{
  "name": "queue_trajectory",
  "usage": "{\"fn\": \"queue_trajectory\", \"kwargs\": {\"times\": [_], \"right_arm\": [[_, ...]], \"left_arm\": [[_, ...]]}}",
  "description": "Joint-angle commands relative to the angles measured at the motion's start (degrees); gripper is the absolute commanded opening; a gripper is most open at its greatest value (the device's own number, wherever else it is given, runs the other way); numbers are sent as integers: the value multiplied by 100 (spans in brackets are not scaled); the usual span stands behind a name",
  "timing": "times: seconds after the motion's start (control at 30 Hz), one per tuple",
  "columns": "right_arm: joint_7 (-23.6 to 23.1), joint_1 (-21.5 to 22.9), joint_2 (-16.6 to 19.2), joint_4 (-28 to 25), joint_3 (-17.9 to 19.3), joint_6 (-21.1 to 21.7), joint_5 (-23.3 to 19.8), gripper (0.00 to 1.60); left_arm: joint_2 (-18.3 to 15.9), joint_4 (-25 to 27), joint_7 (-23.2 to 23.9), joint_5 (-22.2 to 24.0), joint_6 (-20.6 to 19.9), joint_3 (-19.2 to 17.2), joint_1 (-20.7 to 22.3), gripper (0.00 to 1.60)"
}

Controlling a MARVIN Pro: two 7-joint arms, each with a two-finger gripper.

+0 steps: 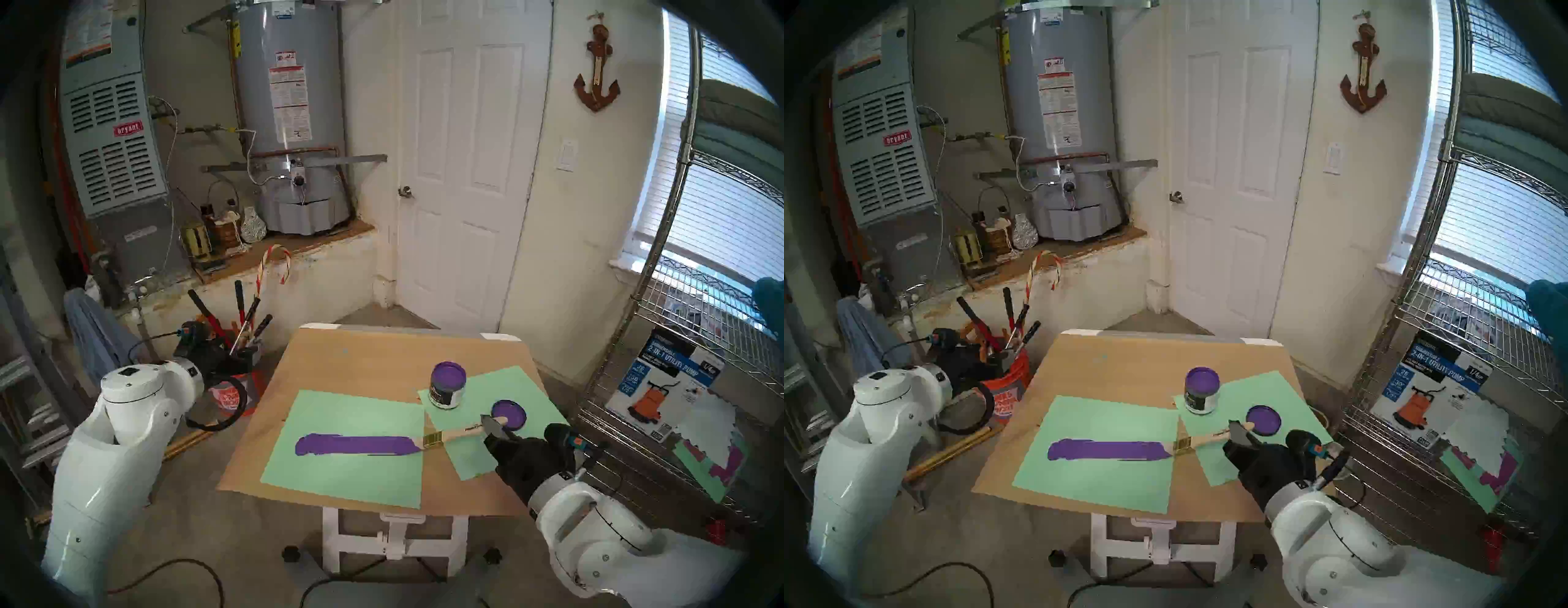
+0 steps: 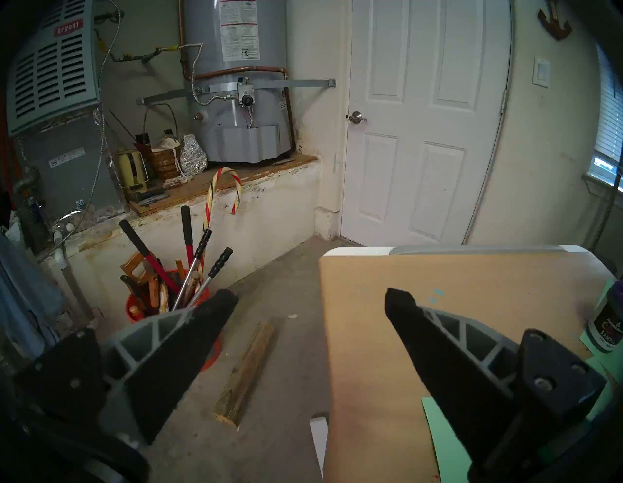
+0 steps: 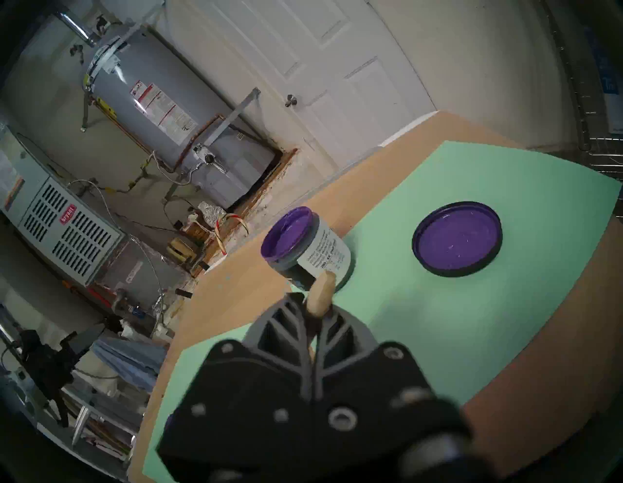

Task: Pick up brush, dip the brush into paint, and paint the wood

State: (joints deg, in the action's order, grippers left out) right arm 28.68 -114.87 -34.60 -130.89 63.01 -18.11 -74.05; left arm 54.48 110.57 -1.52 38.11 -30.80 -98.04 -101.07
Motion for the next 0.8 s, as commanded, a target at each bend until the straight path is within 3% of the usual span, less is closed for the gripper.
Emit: {"fn": "queue_trajectory", "kwargs": {"times": [0.0,0.57,0.77], "right_arm": [[-65,-93,95,-173,144,-118,-88,0],[-247,-296,317,-608,506,-238,-483,0],[-331,-162,175,-729,506,-157,-731,0]], "left_arm": [[-6,98,-11,11,17,-64,27,160],[-7,96,-9,10,18,-62,29,160],[-7,94,-9,10,18,-61,30,160]]}}
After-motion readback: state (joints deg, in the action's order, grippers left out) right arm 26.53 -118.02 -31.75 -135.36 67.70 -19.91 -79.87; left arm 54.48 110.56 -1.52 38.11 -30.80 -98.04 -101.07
